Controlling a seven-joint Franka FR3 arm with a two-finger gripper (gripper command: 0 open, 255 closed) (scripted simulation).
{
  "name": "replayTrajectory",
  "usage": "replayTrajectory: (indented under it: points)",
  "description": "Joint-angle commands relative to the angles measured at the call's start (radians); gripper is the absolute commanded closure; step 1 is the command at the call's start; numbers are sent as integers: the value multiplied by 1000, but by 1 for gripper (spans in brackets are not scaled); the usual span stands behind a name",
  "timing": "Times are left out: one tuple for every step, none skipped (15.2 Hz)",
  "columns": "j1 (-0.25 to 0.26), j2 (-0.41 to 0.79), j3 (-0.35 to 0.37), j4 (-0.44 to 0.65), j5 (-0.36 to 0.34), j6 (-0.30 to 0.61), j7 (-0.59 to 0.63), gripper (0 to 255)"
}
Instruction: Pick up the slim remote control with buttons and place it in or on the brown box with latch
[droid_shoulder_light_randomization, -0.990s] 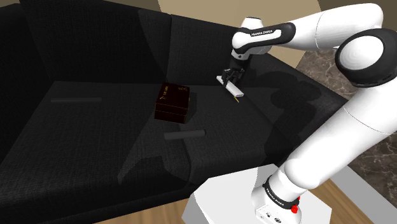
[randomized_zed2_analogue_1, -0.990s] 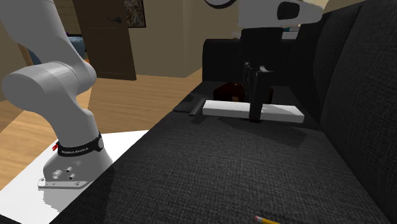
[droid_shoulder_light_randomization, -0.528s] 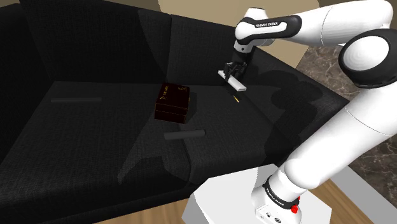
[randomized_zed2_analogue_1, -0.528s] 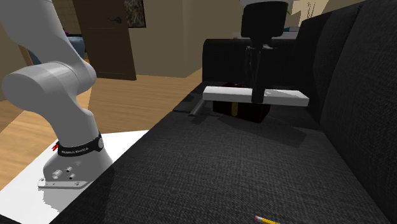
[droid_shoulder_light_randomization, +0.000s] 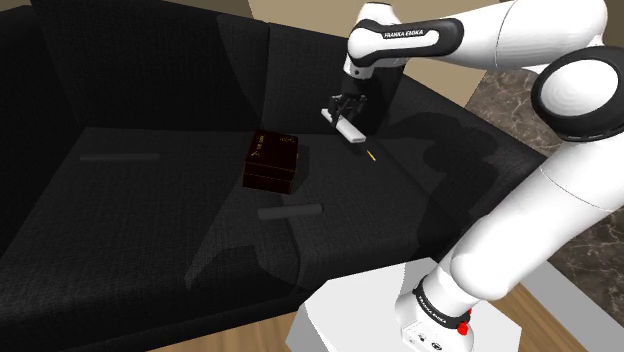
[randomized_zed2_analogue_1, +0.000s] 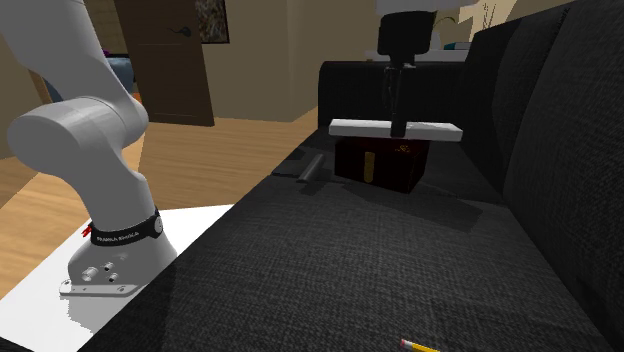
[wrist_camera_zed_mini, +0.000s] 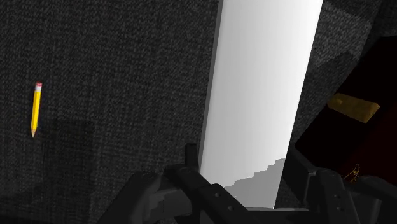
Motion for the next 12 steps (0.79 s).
replayTrajectory:
  points:
    - [20,19,22,28,4,-10,42,255]
    - [31,28,34,40,5,-13,64,255]
    - [42,39,46,53,6,-17,86,255]
    - [52,50,57,67,7,-20,108,255]
    - [63,62,68,82,8,-24,130,255]
    - [74,75,79,98,9,-28,151,255]
    - [85,88,90,116,10,-33,172,255]
    - [96,103,101,135,10,-38,193,255]
    - [107,118,111,155,10,-43,214,255]
    - [118,135,121,176,10,-49,235,255]
    - [129,152,130,199,9,-55,256,255]
    - [140,170,139,224,9,-62,276,255]
